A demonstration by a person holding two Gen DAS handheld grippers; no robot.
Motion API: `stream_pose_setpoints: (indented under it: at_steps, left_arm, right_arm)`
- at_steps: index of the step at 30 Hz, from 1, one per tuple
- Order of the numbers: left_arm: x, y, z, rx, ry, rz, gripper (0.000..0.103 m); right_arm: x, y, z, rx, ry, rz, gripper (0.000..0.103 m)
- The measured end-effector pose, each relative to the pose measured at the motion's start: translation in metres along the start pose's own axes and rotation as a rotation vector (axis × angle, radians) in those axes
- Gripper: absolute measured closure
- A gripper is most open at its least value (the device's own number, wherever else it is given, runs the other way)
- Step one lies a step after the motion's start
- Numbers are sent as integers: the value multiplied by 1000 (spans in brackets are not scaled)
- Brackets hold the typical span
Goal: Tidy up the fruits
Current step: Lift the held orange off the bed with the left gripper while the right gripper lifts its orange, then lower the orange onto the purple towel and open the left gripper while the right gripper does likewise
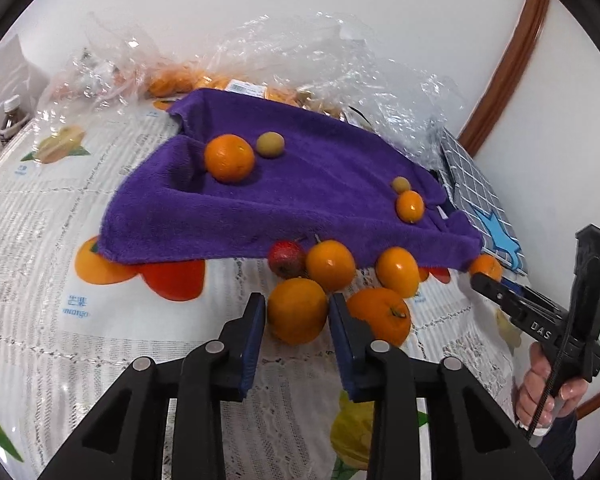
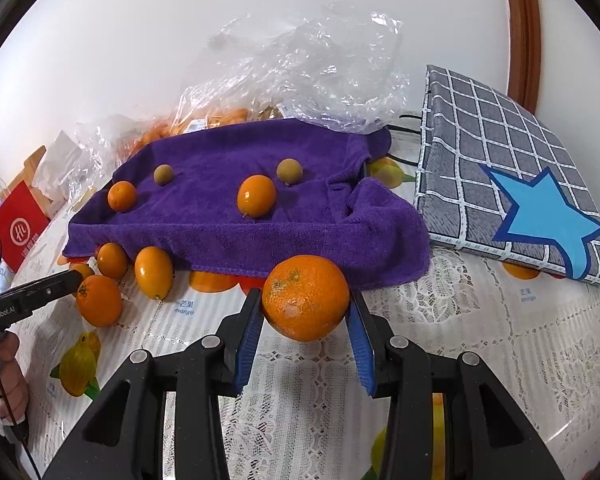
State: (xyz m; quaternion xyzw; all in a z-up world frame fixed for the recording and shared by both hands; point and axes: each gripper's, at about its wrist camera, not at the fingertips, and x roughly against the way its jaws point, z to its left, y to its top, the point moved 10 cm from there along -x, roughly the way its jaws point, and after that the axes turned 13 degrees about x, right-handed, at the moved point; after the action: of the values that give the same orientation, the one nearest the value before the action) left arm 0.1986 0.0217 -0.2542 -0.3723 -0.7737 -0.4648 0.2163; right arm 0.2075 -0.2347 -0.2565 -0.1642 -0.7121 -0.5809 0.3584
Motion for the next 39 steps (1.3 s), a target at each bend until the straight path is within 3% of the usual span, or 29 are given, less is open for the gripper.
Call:
stream_pose_setpoints:
  at_steps: [6,14,25,39]
  left_arm:
    - [6,2,1,5,-6,-29,72]
    - [28,23,10,54,-10,-165,72]
    - [33,31,15,71,9,-208,72]
    - [46,36,21,96,21,-258,72]
  right_arm:
    - [0,0,-1,-3,4,-2,61]
    - [15,9,8,42,-2,-81,61]
    - [22,12,19,76,25,-115,61]
    - [33,34,-3,14,-12,-159,61]
